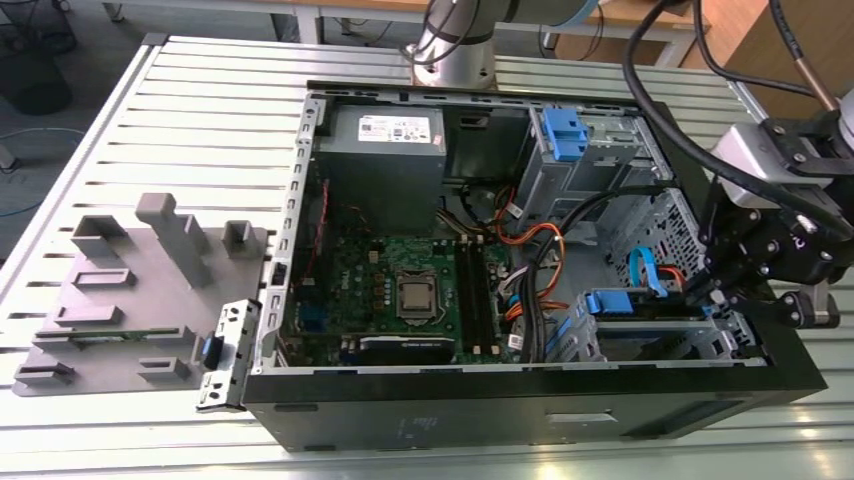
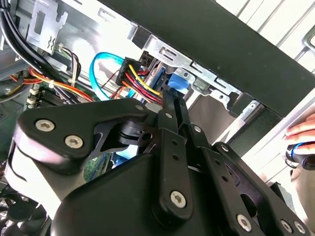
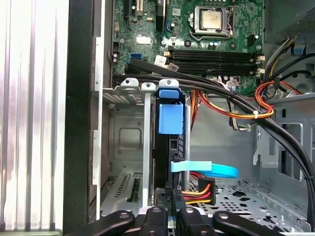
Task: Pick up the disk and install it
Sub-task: 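Insert the second disk wire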
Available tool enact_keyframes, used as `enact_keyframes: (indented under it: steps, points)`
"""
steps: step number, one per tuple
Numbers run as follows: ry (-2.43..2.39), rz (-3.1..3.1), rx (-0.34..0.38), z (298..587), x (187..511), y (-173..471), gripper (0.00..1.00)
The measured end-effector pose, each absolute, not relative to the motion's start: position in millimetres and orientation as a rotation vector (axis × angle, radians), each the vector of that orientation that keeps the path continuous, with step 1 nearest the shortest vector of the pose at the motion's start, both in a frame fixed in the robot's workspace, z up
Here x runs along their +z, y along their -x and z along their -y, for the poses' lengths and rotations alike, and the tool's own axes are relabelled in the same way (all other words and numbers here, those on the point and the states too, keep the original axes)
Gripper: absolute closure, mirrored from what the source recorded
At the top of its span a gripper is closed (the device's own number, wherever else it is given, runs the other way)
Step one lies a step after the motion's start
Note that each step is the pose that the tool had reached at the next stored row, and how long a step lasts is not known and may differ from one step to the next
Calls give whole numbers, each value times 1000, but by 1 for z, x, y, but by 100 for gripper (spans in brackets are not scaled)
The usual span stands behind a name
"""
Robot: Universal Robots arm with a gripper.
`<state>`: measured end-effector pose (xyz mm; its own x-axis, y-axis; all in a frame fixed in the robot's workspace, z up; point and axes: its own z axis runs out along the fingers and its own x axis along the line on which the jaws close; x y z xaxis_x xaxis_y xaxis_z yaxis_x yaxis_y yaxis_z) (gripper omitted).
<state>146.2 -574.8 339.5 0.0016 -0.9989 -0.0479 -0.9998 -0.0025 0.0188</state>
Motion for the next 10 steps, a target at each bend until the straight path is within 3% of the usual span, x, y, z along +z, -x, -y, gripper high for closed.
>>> enact_keyframes:
  steps: [10]
  points:
    - [2208,-2203,75,570,338,-141,84]
